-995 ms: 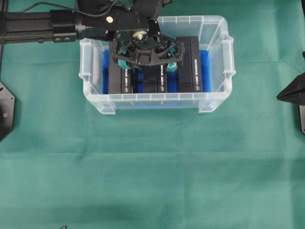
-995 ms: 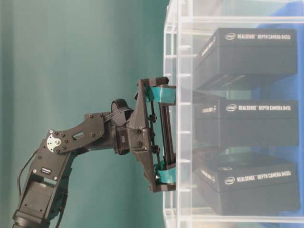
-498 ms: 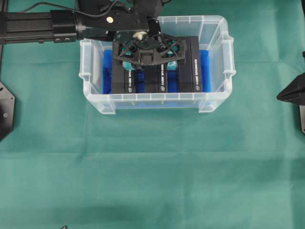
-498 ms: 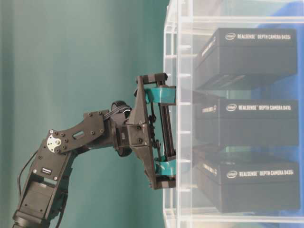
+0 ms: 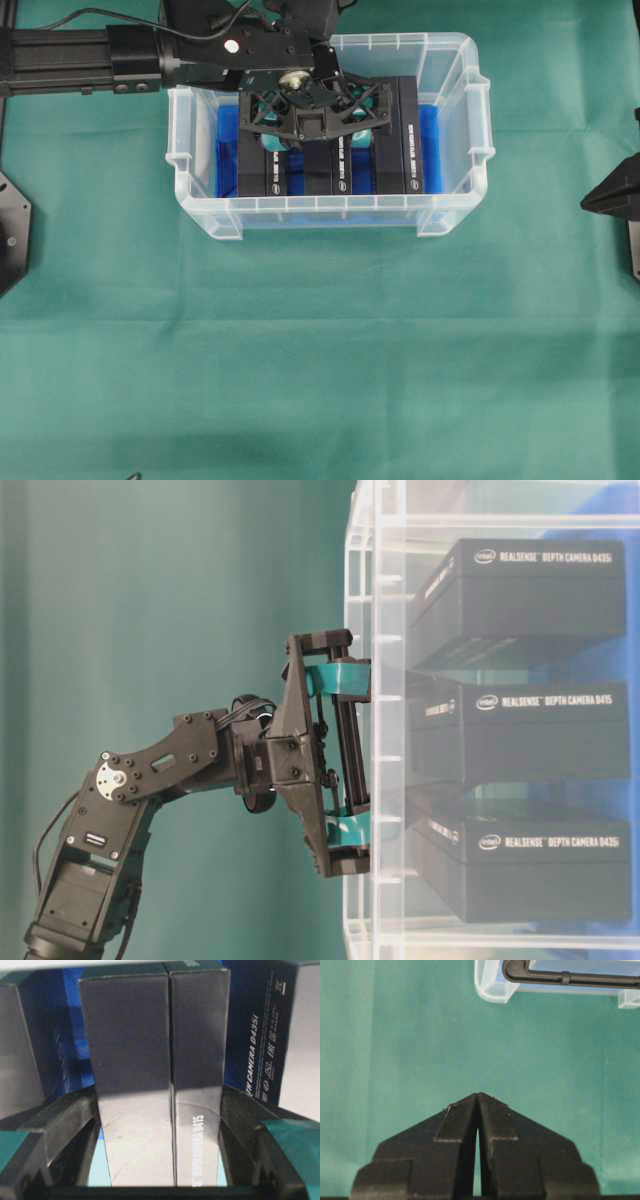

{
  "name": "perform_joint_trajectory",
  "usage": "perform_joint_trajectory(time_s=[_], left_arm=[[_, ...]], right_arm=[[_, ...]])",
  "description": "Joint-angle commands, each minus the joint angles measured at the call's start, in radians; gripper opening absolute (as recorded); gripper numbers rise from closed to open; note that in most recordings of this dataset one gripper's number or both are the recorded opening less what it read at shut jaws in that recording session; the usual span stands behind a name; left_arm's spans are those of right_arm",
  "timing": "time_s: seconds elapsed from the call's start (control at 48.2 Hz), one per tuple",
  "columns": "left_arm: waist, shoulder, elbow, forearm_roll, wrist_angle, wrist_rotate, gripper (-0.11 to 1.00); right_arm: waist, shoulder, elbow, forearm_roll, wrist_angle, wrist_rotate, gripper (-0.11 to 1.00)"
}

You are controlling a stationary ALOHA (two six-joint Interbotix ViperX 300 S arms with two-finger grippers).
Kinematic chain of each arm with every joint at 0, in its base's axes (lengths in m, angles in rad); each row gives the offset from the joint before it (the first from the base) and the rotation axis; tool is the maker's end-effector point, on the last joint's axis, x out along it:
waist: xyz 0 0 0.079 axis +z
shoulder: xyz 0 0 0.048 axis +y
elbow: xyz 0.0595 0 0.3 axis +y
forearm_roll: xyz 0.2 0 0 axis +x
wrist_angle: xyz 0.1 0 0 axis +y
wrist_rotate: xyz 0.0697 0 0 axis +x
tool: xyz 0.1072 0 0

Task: Take the box out of the case with the left arm.
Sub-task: 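Lower the left gripper around the middle box and close on it, then lift the middle black box straight up out of the case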

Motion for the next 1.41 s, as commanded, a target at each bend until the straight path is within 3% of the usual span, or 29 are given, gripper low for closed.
perform_joint_trajectory(time_s=[0.0, 0.332, 1.161, 1.389], left_arm=[[-0.009, -0.037, -0.029, -0.002, 0.015, -0.002, 0.61], [-0.009, -0.091, -0.08, -0.002, 0.143, -0.002, 0.61], [0.015, -0.091, -0.46, 0.003, 0.456, 0.04, 0.61], [0.029, -0.115, -0.543, 0.005, 0.551, 0.051, 0.61]], right_arm=[[-0.002, 0.008, -0.028, -0.002, -0.003, 0.003, 0.02], [-0.002, 0.008, -0.029, -0.003, 0.014, 0.002, 0.02], [-0.002, 0.008, -0.035, -0.005, 0.025, 0.002, 0.02], [-0.002, 0.008, -0.035, -0.026, 0.025, 0.003, 0.02]])
